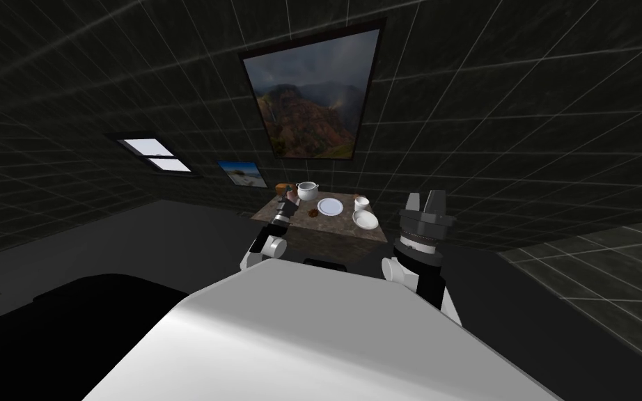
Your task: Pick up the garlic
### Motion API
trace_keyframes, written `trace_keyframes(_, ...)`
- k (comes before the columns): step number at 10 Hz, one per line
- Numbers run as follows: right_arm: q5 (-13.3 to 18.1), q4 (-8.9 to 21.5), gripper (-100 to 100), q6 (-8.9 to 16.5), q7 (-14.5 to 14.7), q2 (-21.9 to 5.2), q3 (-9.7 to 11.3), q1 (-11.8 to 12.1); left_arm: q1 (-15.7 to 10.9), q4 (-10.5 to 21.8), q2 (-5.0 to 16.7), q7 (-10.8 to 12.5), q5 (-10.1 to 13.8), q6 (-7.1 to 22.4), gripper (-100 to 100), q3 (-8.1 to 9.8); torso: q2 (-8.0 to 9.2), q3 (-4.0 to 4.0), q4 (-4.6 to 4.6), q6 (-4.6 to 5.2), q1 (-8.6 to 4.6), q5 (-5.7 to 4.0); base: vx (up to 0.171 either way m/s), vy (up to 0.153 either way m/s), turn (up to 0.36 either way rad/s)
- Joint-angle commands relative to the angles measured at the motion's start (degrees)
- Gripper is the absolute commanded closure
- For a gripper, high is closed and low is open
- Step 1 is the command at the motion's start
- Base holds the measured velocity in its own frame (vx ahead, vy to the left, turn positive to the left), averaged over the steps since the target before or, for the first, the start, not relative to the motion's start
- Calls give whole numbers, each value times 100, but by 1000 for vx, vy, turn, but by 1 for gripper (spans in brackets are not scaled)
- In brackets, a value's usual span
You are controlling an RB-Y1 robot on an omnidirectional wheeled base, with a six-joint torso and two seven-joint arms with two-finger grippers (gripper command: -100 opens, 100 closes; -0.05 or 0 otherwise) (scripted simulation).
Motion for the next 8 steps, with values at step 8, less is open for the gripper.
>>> trace_keyframes(8, 0, 0, 0, 0, 0, 0, 0, 0, -489, 213, 519, 697, 561, 1407, -100, -270, 1, 1, 0, -1, -1, 0, 4, 29, -62)
